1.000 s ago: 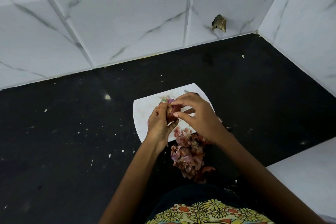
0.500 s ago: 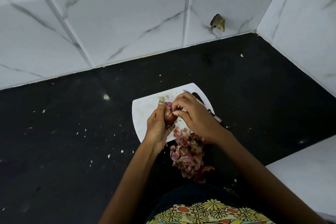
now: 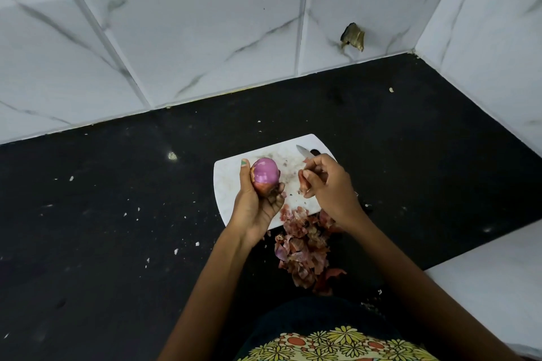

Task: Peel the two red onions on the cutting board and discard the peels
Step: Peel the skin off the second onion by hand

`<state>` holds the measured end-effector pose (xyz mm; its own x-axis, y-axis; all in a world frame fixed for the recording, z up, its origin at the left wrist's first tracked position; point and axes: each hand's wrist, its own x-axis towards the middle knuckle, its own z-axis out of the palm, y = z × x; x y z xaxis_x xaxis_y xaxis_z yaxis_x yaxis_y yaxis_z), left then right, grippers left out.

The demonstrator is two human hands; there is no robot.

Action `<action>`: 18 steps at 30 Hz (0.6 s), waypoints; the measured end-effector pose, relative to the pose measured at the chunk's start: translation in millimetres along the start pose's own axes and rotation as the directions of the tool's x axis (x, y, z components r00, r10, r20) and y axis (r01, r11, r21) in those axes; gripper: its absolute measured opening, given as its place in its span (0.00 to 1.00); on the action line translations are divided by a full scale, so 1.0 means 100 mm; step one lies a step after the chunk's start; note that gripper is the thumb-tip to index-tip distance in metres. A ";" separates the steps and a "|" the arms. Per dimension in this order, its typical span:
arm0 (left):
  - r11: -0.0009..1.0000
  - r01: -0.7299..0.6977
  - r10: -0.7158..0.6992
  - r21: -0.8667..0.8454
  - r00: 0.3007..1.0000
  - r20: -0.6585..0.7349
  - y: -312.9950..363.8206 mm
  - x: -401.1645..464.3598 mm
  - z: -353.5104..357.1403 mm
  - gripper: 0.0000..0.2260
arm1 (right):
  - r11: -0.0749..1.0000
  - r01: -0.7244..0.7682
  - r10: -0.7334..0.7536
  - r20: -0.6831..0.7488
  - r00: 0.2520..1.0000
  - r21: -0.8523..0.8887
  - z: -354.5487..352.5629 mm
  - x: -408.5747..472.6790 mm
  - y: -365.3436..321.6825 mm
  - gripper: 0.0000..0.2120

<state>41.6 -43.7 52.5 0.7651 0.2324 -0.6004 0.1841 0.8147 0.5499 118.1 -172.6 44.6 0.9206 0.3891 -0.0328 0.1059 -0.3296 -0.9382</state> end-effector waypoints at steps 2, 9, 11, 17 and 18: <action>1.000 0.005 -0.005 -0.008 1.000 0.001 0.00 0.01 -0.01 0.27 | 0.998 -0.009 0.011 0.023 1.000 -0.063 -0.01 -0.01 0.07 0.04; 0.989 -0.045 0.053 0.142 0.997 -0.056 -0.04 0.04 -0.03 0.31 | 0.890 0.174 -0.053 0.283 0.958 -0.422 0.00 -0.06 0.17 0.09; 0.978 -0.055 0.072 0.200 0.994 -0.078 -0.04 0.06 -0.04 0.33 | 0.895 0.223 -0.135 0.240 0.961 -0.386 0.03 -0.08 0.11 0.09; 0.948 -0.050 0.094 0.315 0.988 -0.124 -0.06 0.11 -0.04 0.35 | 0.989 0.150 -0.148 0.165 0.975 -0.002 0.09 -0.14 -0.29 0.08; 0.947 -0.046 0.088 0.318 0.989 -0.121 -0.07 0.10 -0.03 0.34 | 0.990 0.139 -0.138 0.169 0.976 0.010 0.11 -0.14 -0.31 0.10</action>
<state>46.5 -45.2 41.0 0.6979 0.3661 -0.6155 0.3355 0.5922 0.7326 97.8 -158.8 70.5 0.8202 0.5707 0.0393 0.2287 -0.2642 -0.9369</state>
